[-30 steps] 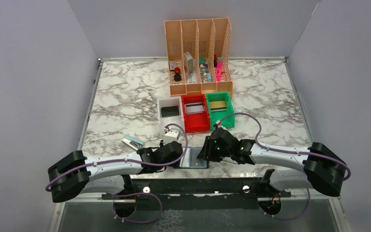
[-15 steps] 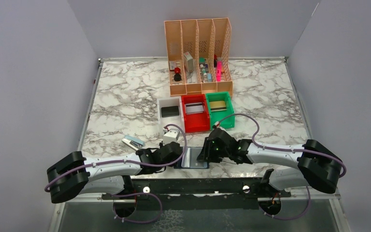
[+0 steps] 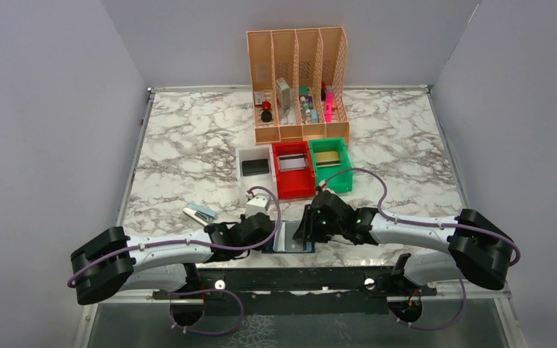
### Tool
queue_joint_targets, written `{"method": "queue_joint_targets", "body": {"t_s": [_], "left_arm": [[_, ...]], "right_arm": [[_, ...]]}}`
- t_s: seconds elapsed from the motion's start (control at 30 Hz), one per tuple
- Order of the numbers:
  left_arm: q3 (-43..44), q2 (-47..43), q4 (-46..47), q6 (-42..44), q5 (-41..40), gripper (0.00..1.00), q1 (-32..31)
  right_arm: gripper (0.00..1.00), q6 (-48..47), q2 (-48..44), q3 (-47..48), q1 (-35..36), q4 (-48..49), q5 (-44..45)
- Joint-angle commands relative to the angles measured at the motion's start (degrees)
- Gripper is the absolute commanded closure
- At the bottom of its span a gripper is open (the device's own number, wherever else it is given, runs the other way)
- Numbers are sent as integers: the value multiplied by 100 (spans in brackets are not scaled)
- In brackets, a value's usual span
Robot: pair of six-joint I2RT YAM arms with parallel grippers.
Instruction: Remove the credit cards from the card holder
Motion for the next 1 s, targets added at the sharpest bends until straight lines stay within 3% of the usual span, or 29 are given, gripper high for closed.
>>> {"method": "queue_joint_targets", "body": {"t_s": [0.0,0.4,0.63,0.97], "left_arm": [[-92,-19,93,-25,289,73,-33],[-68,-222,154,-7,443,74,-46],[-121,-525,118,-45,402,73,-48],[-178,-1403,-669,-551,-281,60,-51]], "right_arm": [[58,-148,-91,240,73,-59,-75],[58,-364,129,600,121,330,-503],[57,-553,743,1021,174,476,-758],[57,-606,539,1315,174,-242,25]]}}
